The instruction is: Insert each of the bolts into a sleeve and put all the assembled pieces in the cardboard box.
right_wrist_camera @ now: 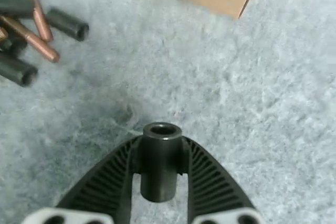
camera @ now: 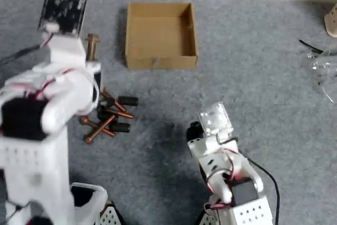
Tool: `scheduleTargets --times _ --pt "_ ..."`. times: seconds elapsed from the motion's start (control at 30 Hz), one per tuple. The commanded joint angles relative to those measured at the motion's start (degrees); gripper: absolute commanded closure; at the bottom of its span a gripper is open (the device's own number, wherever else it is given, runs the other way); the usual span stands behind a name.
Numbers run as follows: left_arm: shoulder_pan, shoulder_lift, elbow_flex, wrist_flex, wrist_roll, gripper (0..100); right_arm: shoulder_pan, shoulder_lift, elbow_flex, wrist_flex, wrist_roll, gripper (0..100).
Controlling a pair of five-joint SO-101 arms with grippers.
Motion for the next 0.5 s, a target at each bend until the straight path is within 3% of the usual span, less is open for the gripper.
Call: scheduleTargets --times 0.0,0.2,0.47 --pt "4.1 -6.4 4.6 -3.0 -0.7 99 -1.6 -5.1 -0.7 3.6 -0.9 99.4" --pt "11.7 -11.6 20.6 -17.6 -0.4 99 -4.4 -5.7 -0.5 2.4 -0.9 99.4" --pt "12.4 -21.3 36.4 -28.0 -0.7 99 -4.4 -5.4 -0.7 2.8 -6.9 99.4"
